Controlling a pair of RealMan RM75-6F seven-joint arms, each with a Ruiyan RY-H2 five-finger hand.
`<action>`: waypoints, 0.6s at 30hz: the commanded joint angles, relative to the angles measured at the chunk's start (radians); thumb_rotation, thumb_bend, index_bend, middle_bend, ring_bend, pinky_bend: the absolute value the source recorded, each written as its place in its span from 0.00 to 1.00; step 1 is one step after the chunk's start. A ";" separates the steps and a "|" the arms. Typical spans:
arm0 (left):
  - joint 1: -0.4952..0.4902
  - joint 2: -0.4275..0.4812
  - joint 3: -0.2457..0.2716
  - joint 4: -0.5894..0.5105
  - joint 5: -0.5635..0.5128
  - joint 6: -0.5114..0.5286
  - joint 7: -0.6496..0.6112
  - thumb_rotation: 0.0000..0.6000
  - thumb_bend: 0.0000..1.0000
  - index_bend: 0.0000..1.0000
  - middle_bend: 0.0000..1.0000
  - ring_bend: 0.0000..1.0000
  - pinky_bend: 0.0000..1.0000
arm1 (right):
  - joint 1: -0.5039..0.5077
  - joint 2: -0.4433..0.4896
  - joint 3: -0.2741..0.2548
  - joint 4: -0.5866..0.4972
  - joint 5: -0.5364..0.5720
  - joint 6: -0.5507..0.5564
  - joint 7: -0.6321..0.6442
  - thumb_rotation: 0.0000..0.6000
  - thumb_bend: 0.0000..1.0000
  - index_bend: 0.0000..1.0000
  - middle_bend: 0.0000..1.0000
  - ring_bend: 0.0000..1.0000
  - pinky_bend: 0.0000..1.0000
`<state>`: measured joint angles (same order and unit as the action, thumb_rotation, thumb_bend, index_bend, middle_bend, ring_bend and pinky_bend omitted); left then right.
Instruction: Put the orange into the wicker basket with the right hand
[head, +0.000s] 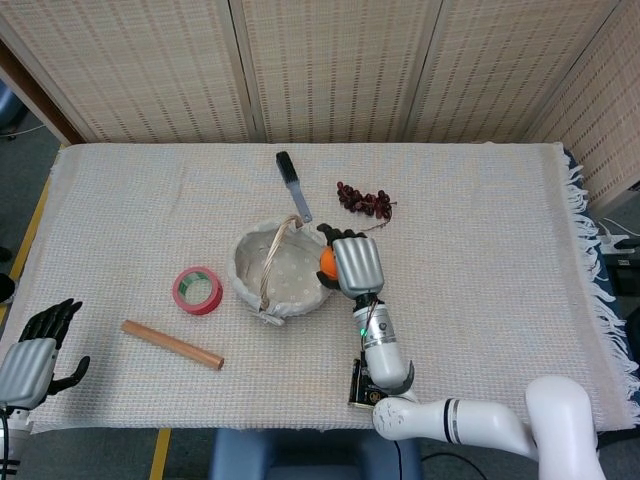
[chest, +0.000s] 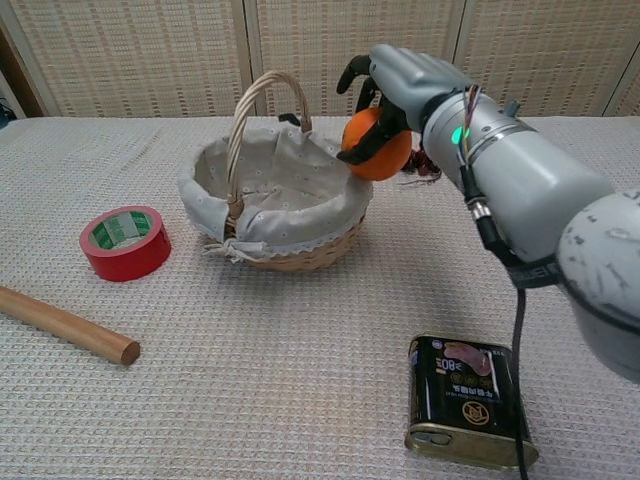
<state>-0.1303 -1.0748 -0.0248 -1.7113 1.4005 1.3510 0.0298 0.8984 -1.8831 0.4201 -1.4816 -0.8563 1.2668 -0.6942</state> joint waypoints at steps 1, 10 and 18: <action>0.000 0.001 0.001 0.000 0.001 -0.001 -0.005 1.00 0.39 0.00 0.00 0.00 0.07 | 0.041 -0.069 0.010 0.072 -0.032 0.007 0.025 1.00 0.25 0.28 0.62 0.66 0.74; 0.000 0.005 0.004 -0.003 0.004 -0.006 -0.014 1.00 0.38 0.00 0.00 0.00 0.07 | 0.054 -0.108 0.033 0.118 -0.075 0.024 0.076 1.00 0.25 0.32 0.62 0.65 0.74; -0.001 0.005 0.002 -0.008 -0.001 -0.007 -0.013 1.00 0.38 0.00 0.00 0.00 0.07 | 0.065 -0.120 0.055 0.142 -0.085 0.024 0.089 1.00 0.25 0.36 0.62 0.64 0.74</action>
<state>-0.1309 -1.0700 -0.0226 -1.7187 1.3991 1.3439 0.0170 0.9619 -2.0006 0.4742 -1.3428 -0.9392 1.2920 -0.6084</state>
